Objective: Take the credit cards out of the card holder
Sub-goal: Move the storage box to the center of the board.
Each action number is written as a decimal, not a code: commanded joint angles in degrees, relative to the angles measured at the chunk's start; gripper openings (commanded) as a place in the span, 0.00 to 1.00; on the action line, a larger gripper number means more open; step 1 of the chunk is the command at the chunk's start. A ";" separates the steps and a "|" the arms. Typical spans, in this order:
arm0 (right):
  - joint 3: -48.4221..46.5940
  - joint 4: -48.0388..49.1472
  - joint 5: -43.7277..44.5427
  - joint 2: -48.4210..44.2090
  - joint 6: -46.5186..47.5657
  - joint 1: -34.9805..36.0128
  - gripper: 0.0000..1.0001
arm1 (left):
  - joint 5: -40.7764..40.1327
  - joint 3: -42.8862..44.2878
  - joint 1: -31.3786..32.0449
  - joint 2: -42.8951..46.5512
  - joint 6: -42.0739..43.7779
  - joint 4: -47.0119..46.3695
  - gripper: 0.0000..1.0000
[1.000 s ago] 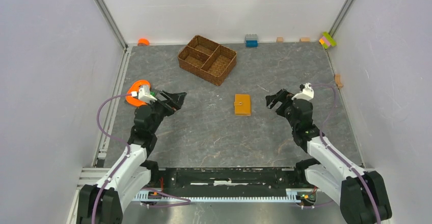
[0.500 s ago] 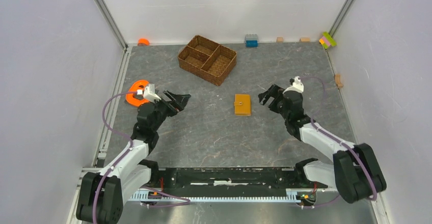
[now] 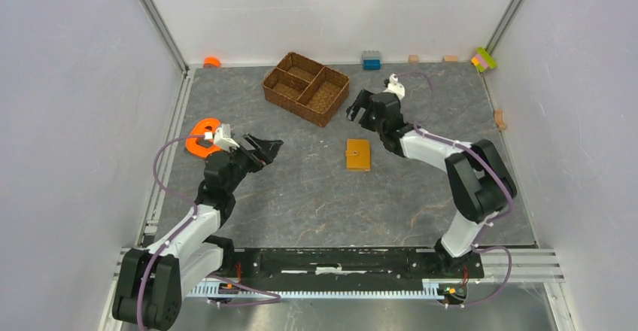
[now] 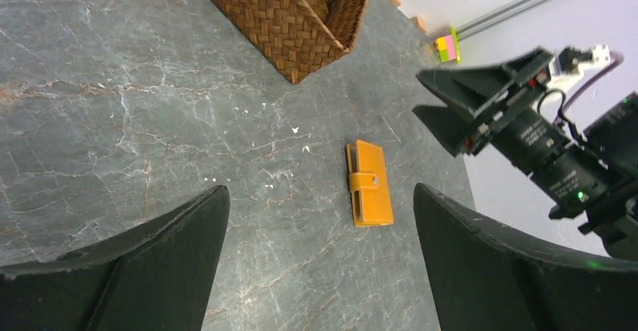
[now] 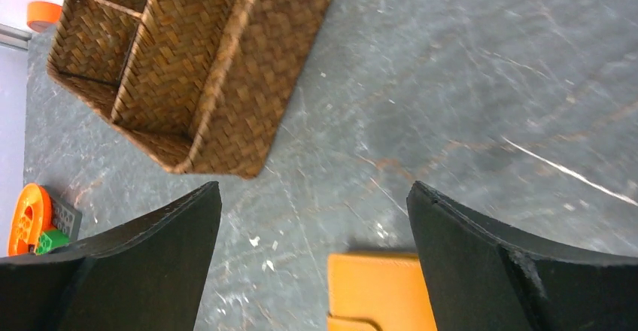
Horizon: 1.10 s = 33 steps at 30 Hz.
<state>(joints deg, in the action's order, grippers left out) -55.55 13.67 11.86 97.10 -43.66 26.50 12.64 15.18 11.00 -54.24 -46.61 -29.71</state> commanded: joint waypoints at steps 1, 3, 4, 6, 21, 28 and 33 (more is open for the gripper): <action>-9.53 -3.62 5.92 5.39 0.58 2.89 0.98 | 1.35 1.92 0.51 -1.03 -0.95 -3.06 0.97; -13.44 -4.93 6.80 8.29 0.36 3.44 0.98 | 1.21 1.96 0.60 -1.10 -0.88 -3.08 0.97; -15.16 -5.78 6.76 10.12 0.01 3.59 0.98 | 0.88 1.89 0.60 -1.07 -0.85 -3.07 0.98; -19.01 -7.16 6.58 13.05 -0.11 3.92 0.98 | 0.05 1.57 0.68 -0.54 -0.77 -2.96 0.98; -33.49 -11.87 8.86 26.55 2.58 8.25 0.90 | -1.19 1.87 0.95 0.01 -0.24 -1.31 0.99; -28.56 -11.17 0.51 21.36 8.19 8.56 0.57 | -1.48 2.11 0.95 0.62 -0.15 -0.16 0.99; -22.28 -11.84 0.57 14.40 12.25 9.16 0.27 | -1.57 2.27 0.95 0.91 -0.06 0.58 0.99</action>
<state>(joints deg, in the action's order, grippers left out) -80.82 3.77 14.00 118.34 -36.45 35.05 12.01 15.27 11.73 -53.98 -46.61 -28.97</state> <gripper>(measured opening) 0.386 0.989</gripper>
